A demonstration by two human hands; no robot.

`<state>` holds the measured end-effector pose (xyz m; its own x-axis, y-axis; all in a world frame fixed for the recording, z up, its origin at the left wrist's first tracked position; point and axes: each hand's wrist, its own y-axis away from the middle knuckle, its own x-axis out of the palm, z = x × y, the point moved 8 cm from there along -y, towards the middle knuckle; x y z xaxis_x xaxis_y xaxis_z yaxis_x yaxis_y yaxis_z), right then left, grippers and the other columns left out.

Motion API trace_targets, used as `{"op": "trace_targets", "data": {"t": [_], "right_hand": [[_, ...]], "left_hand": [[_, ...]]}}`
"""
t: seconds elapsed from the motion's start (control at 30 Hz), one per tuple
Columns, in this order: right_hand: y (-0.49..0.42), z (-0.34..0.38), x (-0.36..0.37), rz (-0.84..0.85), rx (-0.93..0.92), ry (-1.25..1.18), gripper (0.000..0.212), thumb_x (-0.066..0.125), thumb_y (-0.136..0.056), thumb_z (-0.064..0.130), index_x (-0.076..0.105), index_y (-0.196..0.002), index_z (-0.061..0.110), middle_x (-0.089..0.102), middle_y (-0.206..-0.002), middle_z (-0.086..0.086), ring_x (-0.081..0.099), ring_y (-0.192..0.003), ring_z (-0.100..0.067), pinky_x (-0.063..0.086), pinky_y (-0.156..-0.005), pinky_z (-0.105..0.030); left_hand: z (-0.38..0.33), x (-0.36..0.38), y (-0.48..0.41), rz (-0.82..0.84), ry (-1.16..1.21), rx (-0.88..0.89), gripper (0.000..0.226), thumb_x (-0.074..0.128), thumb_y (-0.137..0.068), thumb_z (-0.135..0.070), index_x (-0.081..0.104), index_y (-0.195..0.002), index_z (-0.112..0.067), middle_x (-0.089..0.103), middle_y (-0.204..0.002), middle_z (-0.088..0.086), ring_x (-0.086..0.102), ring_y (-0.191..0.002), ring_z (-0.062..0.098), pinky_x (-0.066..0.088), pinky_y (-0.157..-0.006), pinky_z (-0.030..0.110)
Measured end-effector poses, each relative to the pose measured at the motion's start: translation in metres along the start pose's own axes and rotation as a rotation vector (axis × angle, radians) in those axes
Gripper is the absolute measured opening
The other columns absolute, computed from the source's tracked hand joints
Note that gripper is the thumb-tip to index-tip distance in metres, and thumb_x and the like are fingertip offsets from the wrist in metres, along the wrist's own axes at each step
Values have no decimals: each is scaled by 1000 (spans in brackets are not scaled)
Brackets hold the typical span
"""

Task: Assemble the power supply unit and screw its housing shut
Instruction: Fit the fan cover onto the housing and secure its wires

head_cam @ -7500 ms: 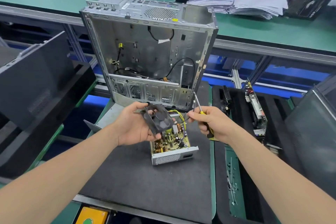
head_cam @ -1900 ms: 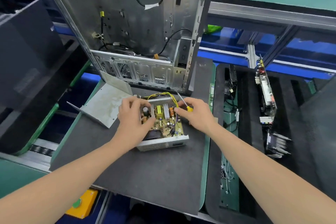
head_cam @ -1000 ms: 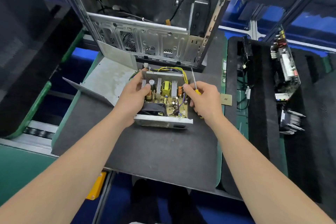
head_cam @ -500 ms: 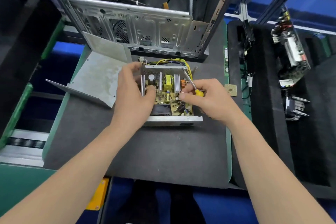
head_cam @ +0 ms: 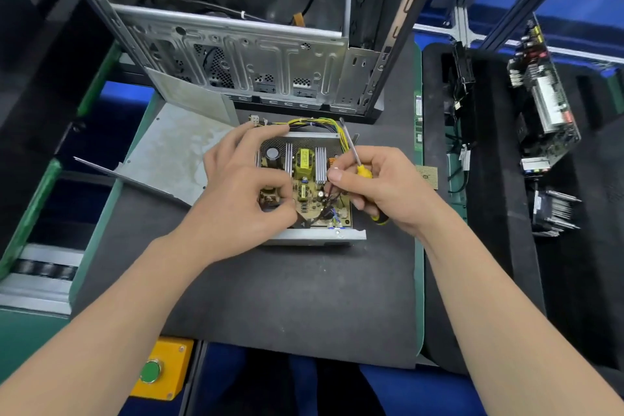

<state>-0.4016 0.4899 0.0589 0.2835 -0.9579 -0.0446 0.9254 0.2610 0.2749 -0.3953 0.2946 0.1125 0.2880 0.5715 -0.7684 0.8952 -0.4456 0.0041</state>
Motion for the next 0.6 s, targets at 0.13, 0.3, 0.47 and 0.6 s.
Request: {"op": "trace_targets", "data": {"t": [0.13,0.3,0.47,0.6], "right_hand": [[-6,4,-7,-8,-11,11,16,77,-95,25,72,-95,11,78,-92,-14,50,-51,-12,35,-38,-21],[-3,-3,-22,-83,-3,-94,13,77,-95,20,75,-100,8,77,-91,-17,48,-51,-12,35,-38,-21],[2,-7,-34,-160,-1,-146,9,77,-94,14,74,-100,8,76,-88,-17,47,-50,-11,35,-37,-21],[3,-4,-31,-139,-10,-154,11,77,-94,13,69,-98,7,77,-90,-19,48,-48,-11,35,-36,-21]], "left_hand": [[-2,-4,-1,23,7,40,11,65,-77,-29,63,-67,-32,36,-158,-18,11,-156,14,10,-118,49],[-7,-6,-1,43,43,117,13,64,-86,-30,64,-73,-31,42,-154,-15,12,-156,11,6,-119,46],[-4,-6,-4,81,67,130,17,56,-92,-39,61,-77,-31,47,-147,-16,16,-155,11,8,-119,45],[0,-6,-6,109,103,113,22,55,-93,-45,63,-80,-30,58,-126,-16,22,-152,8,10,-118,41]]}}
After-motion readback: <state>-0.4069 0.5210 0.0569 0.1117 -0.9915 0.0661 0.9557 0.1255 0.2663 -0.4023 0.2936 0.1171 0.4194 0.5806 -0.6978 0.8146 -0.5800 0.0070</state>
